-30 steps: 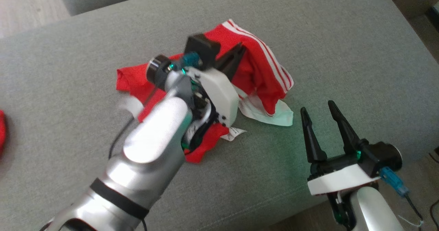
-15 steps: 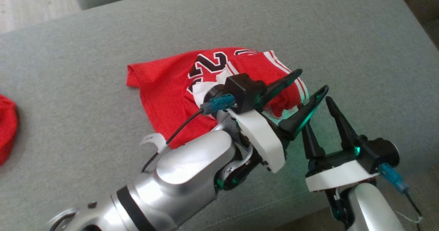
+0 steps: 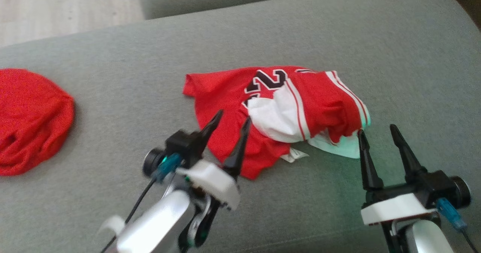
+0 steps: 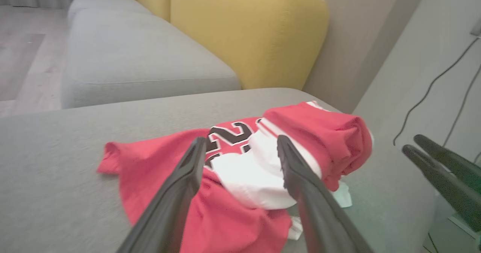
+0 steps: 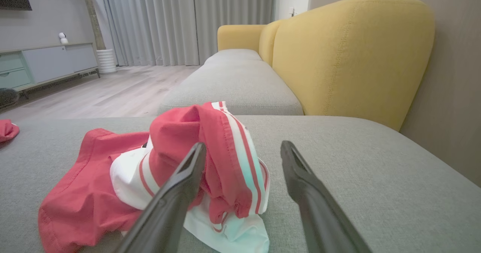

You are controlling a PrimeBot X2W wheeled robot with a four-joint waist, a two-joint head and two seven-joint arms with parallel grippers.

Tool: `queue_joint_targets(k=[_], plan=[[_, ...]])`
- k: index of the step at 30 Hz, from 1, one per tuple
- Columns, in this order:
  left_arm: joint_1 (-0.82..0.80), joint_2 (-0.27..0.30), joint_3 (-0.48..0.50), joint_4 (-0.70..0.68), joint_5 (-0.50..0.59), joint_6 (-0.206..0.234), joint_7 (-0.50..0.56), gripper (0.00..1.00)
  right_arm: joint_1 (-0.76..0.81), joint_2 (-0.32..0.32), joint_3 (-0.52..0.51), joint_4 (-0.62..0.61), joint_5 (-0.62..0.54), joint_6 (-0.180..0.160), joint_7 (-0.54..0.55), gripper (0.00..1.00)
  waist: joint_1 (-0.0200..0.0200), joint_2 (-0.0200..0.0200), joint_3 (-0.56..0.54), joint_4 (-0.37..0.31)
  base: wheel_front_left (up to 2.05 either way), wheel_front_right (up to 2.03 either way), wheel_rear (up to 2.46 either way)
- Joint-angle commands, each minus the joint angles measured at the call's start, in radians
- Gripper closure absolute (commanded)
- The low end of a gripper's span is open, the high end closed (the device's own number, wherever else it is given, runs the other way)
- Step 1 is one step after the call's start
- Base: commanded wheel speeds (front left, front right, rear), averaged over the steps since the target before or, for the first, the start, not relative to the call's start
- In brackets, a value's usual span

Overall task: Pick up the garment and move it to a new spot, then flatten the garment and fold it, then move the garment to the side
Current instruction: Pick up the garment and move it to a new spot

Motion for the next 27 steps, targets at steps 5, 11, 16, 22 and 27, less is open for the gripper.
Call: queue_joint_targets(k=[5,11,16,22,27], plan=[[0.122,0.054,0.151,-0.061,0.085,0.031,-0.012,0.00,0.020,-0.002,-0.020,-0.045,-0.029,0.008,-0.003,0.00,0.0000,0.0000,-0.058,0.082,0.00,0.00,0.00],[0.281,0.079,0.292,-0.076,0.164,0.038,-0.012,0.00,0.051,-0.002,-0.038,-0.046,-0.043,0.008,-0.003,0.00,0.0000,0.0000,-0.085,0.133,0.00,0.00,0.00],[0.386,0.077,0.402,-0.089,0.237,0.021,-0.012,0.00,0.070,-0.002,-0.046,-0.040,-0.045,0.008,-0.003,0.00,0.0000,0.0000,-0.101,0.164,0.00,0.00,0.00],[0.472,0.049,0.530,-0.084,0.328,-0.027,-0.012,0.00,0.098,-0.002,-0.049,-0.022,-0.065,0.008,-0.003,0.00,0.0000,0.0000,-0.117,0.186,0.00,0.00,0.00],[0.524,0.006,0.617,-0.081,0.389,-0.071,-0.012,0.00,0.115,-0.002,-0.055,-0.006,-0.049,0.008,-0.003,0.00,0.0000,0.0000,-0.134,0.186,0.00,0.00,0.00]])
